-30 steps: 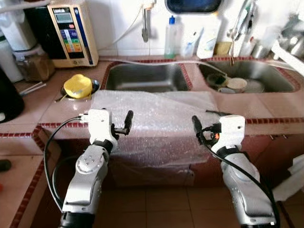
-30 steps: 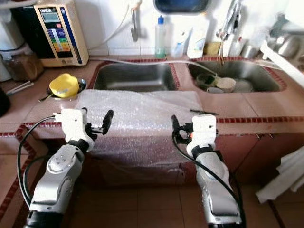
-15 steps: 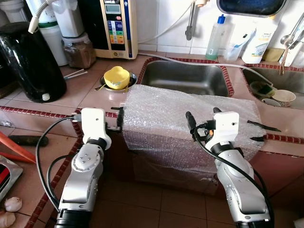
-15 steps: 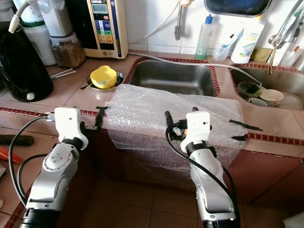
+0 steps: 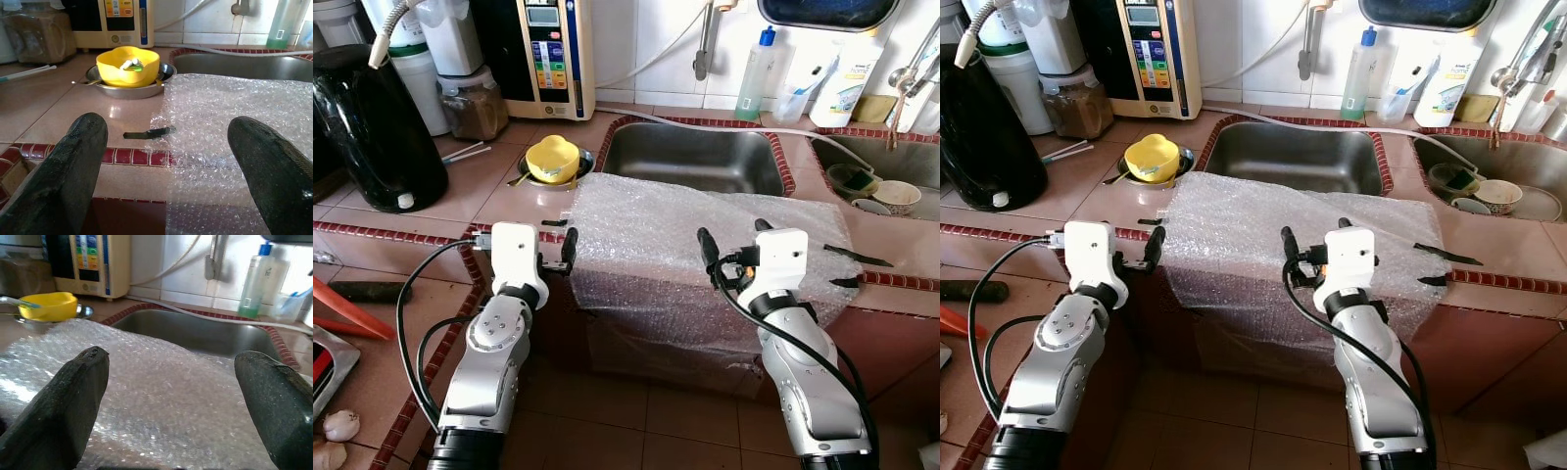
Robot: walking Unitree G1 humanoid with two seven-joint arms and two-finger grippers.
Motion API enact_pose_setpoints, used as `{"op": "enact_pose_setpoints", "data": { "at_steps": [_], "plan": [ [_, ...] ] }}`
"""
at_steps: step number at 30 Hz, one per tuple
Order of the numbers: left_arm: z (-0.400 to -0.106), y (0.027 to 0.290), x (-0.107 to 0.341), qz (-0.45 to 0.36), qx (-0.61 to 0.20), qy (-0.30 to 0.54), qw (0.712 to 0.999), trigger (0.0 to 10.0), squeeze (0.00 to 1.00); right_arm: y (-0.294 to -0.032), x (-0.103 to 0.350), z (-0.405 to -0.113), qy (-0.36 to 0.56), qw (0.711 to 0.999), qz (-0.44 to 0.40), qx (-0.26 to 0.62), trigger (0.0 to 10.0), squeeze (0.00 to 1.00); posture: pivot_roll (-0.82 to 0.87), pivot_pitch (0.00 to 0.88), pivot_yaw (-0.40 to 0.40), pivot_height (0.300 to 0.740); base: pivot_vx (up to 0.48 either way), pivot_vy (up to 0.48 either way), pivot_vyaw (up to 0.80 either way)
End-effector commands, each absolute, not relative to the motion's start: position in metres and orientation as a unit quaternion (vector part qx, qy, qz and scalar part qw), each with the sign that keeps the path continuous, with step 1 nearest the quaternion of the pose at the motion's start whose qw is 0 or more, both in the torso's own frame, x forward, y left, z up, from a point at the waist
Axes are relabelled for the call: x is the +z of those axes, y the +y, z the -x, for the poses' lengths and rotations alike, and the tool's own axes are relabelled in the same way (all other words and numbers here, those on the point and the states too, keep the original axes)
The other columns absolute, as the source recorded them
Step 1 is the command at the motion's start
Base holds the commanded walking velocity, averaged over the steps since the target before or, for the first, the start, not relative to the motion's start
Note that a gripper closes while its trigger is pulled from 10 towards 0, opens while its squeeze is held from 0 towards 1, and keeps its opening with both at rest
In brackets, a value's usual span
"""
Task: Kitchen organization
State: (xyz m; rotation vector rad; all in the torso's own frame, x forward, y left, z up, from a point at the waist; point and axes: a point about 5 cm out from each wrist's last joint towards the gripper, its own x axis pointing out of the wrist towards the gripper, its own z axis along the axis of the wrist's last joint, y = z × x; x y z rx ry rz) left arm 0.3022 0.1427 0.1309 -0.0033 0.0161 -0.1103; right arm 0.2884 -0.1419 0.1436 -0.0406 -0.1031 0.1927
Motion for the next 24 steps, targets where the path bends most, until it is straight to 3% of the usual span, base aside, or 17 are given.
{"op": "enact_pose_setpoints", "data": {
  "at_steps": [1,5,13,24],
  "plan": [
    [-0.305,0.142,0.136,0.003,-0.055,-0.001,0.998,10.0,0.00,-0.135,0.153,-0.288,-0.076,0.989,0.020,0.126,10.0,0.00,0.05,0.000,0.003,0.740,0.000,0.000,0.00],
    [-0.306,0.143,0.135,0.004,-0.048,0.001,0.999,10.0,0.00,-0.132,0.153,-0.289,-0.077,0.989,0.031,0.125,10.0,0.00,0.05,0.000,-0.001,0.740,0.000,0.000,0.12],
    [-0.306,0.142,0.136,0.007,-0.047,0.001,0.999,10.0,0.00,-0.133,0.154,-0.291,-0.075,0.990,0.025,0.120,10.0,0.00,0.05,0.000,-0.011,0.740,0.000,0.000,0.70],
    [-0.312,0.145,0.140,0.005,-0.048,-0.006,0.999,10.0,0.00,-0.130,0.158,-0.299,-0.088,0.989,0.024,0.117,10.0,0.00,0.06,0.000,0.000,0.740,0.000,0.000,0.00]
  ]
}}
